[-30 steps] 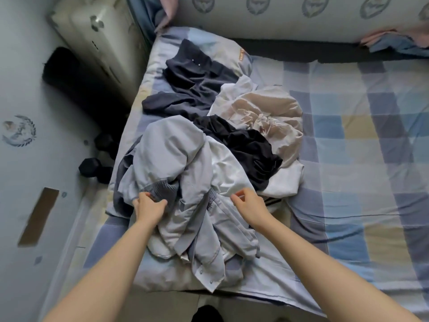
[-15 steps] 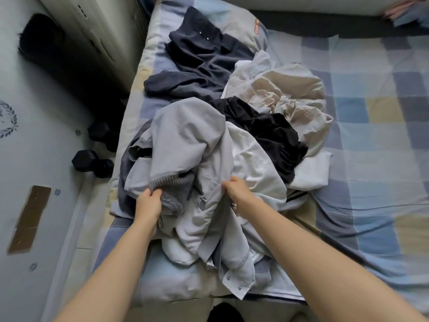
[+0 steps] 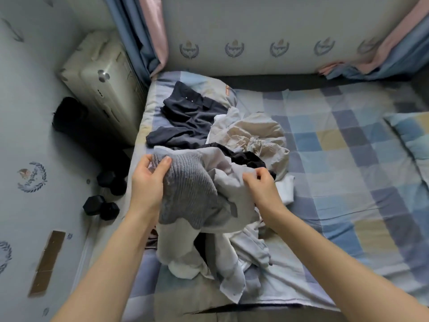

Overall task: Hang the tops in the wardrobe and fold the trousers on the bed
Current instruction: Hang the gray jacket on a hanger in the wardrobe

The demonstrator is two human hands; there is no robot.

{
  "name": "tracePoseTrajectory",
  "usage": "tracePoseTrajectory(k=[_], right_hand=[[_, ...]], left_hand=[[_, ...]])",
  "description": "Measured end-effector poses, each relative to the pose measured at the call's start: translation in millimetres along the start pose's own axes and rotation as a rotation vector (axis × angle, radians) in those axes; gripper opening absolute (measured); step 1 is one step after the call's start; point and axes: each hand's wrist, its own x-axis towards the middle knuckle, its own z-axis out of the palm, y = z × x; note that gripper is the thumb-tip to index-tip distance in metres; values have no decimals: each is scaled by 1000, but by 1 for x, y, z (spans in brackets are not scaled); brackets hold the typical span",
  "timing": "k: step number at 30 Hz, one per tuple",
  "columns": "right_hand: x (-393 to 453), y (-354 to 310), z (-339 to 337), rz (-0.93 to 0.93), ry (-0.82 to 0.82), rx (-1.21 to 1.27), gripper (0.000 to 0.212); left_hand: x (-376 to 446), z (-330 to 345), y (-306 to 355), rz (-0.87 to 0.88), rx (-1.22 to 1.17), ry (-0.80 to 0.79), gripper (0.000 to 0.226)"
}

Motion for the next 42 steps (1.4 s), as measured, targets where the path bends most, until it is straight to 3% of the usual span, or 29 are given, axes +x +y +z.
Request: tracePoseTrajectory(k=[4,9,15,20,23,26,27,28,31,32,37,42], right_hand=[[-45,-34,-66,-103,24,-140,12],[-102,-34,-148,-76,137,-269,11],[-176,-32,-241,3,213,-40,22],[-254,-32,-320,78,403,-9,60],[-313,-36,-358,-54,449,51,50],[-358,-37,-385,-181,475,32,86],[-368,-35,-393,-186,525,-35,87],[-377,-30,-404,-186,600,-122,77],[-404,-14,-445,-234,830,-246,21],[-417,-8,-462,-261,875,-233,17],[-488,-2,-529,-325,975,-248,28],[-546,7,-576,-348,1098,-256,31]], left_hand=[[-35,45,71,41,-124,-227,10],[-93,115,128,89,-220,-489,7],[-176,195,168,78,-244,-763,14],[-249,258,187,111,-224,-947,11],[-298,294,194,140,-247,-1029,8],[-355,328,196,158,-250,-1143,9],[-375,338,195,156,-240,-1182,9],[-396,347,193,154,-229,-1222,9],[-445,371,186,191,-155,-1286,7],[-457,378,183,220,-133,-1304,5],[-511,410,173,367,34,-1396,5],[-562,430,164,536,217,-1592,27]])
